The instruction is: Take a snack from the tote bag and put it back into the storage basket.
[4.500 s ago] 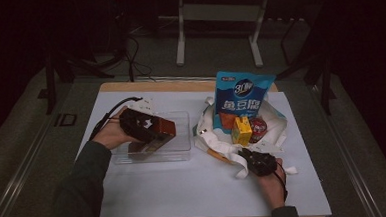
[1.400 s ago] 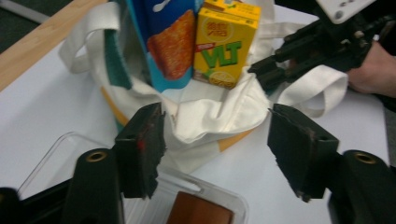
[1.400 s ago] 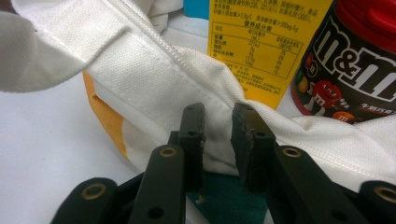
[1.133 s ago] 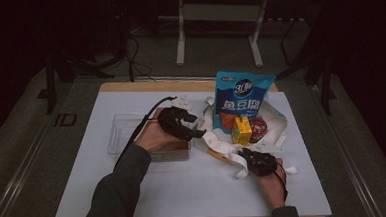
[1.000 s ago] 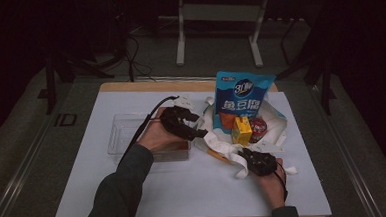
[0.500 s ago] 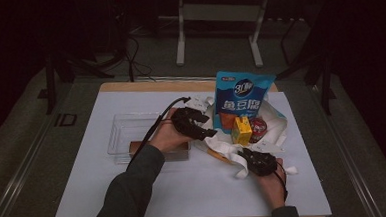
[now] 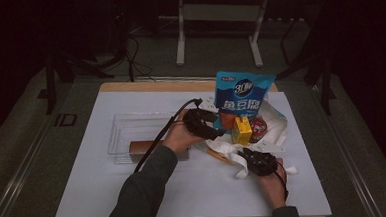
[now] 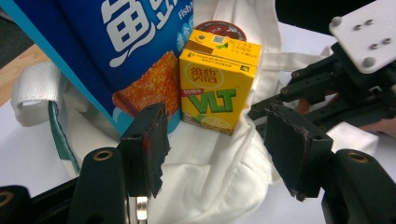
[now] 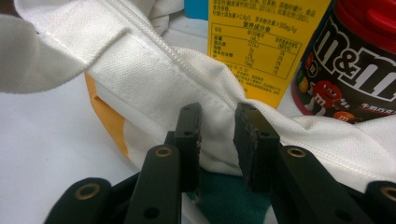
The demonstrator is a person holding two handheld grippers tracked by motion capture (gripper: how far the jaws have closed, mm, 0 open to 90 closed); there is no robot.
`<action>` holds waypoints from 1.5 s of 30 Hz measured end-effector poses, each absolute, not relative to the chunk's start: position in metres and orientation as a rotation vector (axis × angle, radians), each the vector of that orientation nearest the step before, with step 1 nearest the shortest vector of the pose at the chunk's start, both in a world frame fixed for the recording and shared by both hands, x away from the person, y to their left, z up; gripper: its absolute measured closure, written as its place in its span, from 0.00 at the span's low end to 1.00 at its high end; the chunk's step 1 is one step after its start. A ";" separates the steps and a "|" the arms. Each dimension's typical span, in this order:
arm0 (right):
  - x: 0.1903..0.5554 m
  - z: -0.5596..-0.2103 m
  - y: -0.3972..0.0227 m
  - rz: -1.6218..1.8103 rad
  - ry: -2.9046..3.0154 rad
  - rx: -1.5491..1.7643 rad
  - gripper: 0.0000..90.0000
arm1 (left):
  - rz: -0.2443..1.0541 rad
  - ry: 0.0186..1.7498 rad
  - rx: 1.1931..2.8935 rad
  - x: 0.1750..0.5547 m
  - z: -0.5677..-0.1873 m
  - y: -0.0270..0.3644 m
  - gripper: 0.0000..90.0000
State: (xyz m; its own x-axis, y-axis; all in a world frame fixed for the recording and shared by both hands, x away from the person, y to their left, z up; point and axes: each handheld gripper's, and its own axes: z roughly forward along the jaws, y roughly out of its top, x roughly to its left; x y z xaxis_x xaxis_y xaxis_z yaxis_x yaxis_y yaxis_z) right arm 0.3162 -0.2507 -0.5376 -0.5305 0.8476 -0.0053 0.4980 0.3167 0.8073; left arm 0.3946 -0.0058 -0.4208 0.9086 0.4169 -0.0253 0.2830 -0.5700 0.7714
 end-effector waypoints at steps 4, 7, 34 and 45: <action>0.316 -0.537 -0.251 1.100 2.162 1.194 0.78 | 0.212 0.507 2.201 0.397 -0.423 -0.009 0.44; 0.316 -0.537 -0.253 1.107 2.172 1.194 0.76 | 0.216 0.511 2.198 0.398 -0.426 -0.011 0.45; 0.314 -0.537 -0.260 1.147 2.193 1.210 0.69 | 0.186 0.448 2.240 0.411 -0.442 -0.048 0.35; 0.314 -0.537 -0.260 1.151 2.192 1.212 0.69 | 0.165 0.434 2.252 0.421 -0.446 -0.065 0.26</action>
State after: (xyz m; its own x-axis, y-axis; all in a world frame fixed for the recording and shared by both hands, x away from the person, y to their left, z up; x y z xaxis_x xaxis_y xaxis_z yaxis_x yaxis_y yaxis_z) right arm 0.3137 -0.2600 -0.5375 -0.5545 0.8304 0.0549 0.5168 0.2918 0.8049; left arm 0.4206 -0.0646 -0.4458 0.9320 0.3616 -0.0243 0.2547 -0.6061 0.7535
